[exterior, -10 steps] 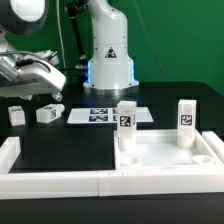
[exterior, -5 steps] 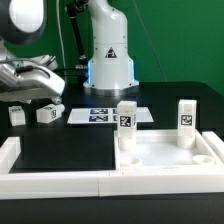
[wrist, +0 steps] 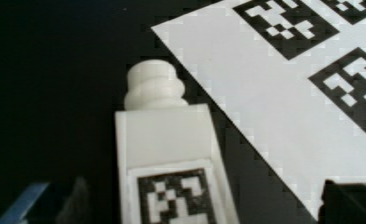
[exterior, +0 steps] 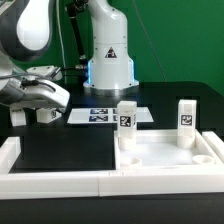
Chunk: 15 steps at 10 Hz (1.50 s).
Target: Assemble square table
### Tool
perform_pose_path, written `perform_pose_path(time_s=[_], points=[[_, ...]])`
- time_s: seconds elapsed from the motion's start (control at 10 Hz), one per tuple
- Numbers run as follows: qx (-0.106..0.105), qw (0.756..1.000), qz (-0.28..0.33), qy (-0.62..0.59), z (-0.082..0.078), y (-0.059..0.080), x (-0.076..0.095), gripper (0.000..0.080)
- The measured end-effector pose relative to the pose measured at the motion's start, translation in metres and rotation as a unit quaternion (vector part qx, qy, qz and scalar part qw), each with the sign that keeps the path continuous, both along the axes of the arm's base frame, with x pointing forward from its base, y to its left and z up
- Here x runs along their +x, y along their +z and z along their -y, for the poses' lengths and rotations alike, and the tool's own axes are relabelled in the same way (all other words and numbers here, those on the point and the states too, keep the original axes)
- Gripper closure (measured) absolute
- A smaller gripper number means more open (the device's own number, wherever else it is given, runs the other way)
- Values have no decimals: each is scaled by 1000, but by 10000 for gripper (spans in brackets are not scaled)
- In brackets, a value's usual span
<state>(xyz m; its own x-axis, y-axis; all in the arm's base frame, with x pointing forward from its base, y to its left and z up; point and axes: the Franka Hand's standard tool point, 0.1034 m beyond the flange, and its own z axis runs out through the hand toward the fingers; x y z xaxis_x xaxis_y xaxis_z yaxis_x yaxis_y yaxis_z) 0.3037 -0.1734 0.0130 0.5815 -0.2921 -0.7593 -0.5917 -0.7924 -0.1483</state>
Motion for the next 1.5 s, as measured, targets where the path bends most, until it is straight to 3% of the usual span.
perform_pose_path(time_s=[0.4,0.6,1.3,1.4,1.5], points=[[0,1000,0,-1,1,0,-1,176],[0,1000,0,-1,1,0,-1,516],[1,1000,1,1,1,0,0,514],[19,999,14,25,3,13,5,514],[33,999,25,32,3,35,20,512]])
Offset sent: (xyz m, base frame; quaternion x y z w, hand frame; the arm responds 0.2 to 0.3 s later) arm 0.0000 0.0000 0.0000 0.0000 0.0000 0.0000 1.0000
